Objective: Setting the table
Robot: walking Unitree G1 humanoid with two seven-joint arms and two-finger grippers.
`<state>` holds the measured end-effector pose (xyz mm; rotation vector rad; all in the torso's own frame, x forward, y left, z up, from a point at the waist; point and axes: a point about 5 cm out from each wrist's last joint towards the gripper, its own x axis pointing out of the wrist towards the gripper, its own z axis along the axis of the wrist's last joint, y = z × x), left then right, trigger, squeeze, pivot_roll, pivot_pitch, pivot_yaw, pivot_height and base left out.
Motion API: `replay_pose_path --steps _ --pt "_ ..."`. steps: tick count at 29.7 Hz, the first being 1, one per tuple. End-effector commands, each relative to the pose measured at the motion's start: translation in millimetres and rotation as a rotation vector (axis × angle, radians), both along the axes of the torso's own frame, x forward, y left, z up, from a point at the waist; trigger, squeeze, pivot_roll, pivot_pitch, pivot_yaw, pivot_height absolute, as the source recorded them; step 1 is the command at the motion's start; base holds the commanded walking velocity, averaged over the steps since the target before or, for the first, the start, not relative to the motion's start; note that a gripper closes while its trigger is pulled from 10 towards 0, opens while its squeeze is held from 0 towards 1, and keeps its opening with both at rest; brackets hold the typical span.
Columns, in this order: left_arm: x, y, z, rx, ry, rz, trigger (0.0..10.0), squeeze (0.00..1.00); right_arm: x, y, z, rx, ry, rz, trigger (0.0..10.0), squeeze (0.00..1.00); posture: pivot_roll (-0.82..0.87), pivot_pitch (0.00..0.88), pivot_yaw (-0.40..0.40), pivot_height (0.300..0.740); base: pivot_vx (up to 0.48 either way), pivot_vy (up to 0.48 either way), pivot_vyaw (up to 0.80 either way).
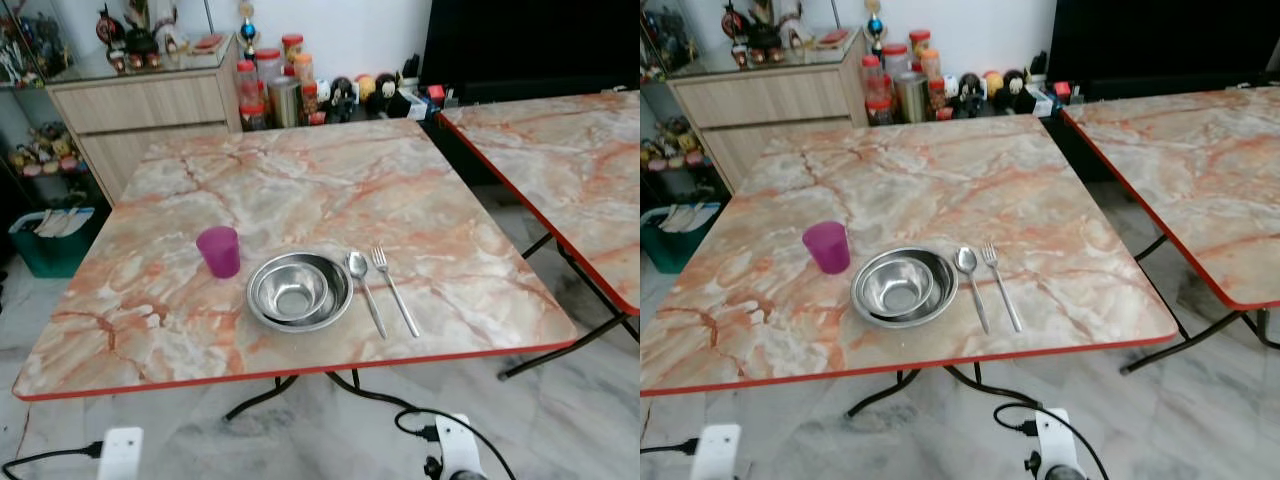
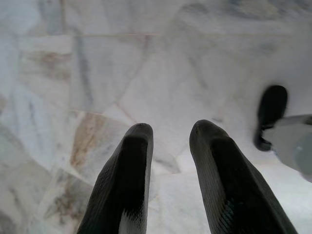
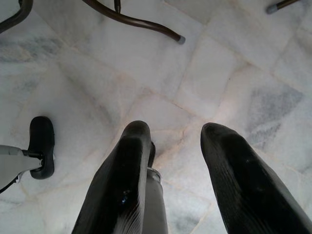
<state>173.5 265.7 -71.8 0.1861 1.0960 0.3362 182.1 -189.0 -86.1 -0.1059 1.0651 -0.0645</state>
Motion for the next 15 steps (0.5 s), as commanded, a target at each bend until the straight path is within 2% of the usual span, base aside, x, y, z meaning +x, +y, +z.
replay_pose_path --steps 1,8,10,14,15 --pt "4.9 -1.4 1.8 0.005 -0.004 -0.030 10.0 0.00 4.8 1.7 2.1 0.012 -0.016 -0.015 10.0 0.00 0.09 0.000 0.047 0.740 0.000 0.000 0.00" --pt "7.7 -13.4 -0.7 -0.025 -0.028 -0.054 10.0 0.00 5.7 0.9 2.6 0.009 -0.013 -0.006 10.0 0.00 0.09 0.000 0.042 0.740 0.000 0.000 0.00" --pt "12.8 -20.9 -0.3 -0.051 -0.062 -0.077 10.0 0.00 6.1 1.3 2.8 0.015 -0.015 0.005 10.0 0.00 0.09 0.000 0.042 0.740 0.000 0.000 0.00" --pt "15.8 -25.1 0.1 -0.063 -0.076 -0.096 10.0 0.00 6.8 1.0 3.2 0.004 -0.017 0.023 10.0 0.00 0.09 0.000 0.042 0.740 0.000 0.000 0.00" --pt "18.4 -31.4 -0.3 -0.072 -0.079 -0.103 10.0 0.00 6.9 0.8 3.2 0.004 -0.010 0.033 10.0 0.00 0.09 0.000 0.038 0.740 0.000 0.000 0.80"
